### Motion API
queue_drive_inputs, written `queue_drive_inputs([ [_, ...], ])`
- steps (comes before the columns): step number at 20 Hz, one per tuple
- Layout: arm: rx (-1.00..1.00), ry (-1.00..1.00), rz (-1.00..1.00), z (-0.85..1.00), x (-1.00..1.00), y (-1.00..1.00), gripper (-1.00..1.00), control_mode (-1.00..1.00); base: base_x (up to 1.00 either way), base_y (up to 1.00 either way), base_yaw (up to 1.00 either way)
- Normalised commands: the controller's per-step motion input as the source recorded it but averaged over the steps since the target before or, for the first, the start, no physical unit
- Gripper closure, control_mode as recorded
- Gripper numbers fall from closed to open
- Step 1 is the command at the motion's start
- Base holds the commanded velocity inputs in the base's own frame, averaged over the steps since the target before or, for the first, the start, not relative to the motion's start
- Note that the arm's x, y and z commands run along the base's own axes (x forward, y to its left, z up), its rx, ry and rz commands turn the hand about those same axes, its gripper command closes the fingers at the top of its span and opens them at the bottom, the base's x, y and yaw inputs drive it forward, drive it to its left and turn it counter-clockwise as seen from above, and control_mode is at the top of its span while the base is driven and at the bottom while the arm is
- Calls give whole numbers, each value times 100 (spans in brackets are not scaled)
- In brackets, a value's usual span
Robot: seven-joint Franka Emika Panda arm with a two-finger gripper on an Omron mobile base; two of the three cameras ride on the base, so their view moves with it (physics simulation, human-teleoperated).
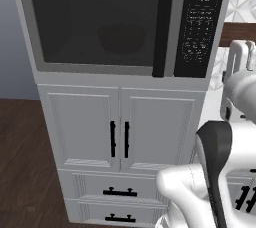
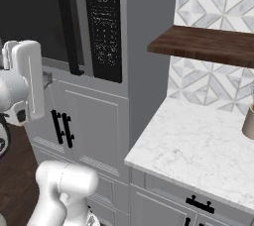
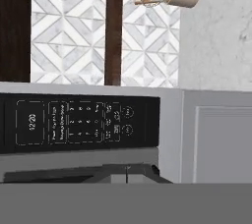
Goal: Open the microwave, place the bowl with waffle inside the microwave, then close the microwave door and turn it on.
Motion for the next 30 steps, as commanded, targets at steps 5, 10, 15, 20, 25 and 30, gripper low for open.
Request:
queue_drive_inputs([
  [5, 2, 3, -9, 0, 13, -38, 100, -100, 0, 0, 0],
  [10, 0, 0, -2, 0, 50, -9, 100, -100, 0, 0, 0],
  [15, 0, 0, 0, -14, 59, 0, 100, -100, 0, 0, 0],
  [20, 0, 0, -4, -21, 45, 0, 100, -100, 0, 0, 0],
  [25, 0, 0, -2, -10, 49, -4, 100, -100, 0, 0, 0],
  [30, 2, 0, 0, 0, 39, -30, 100, -100, 0, 0, 0],
])
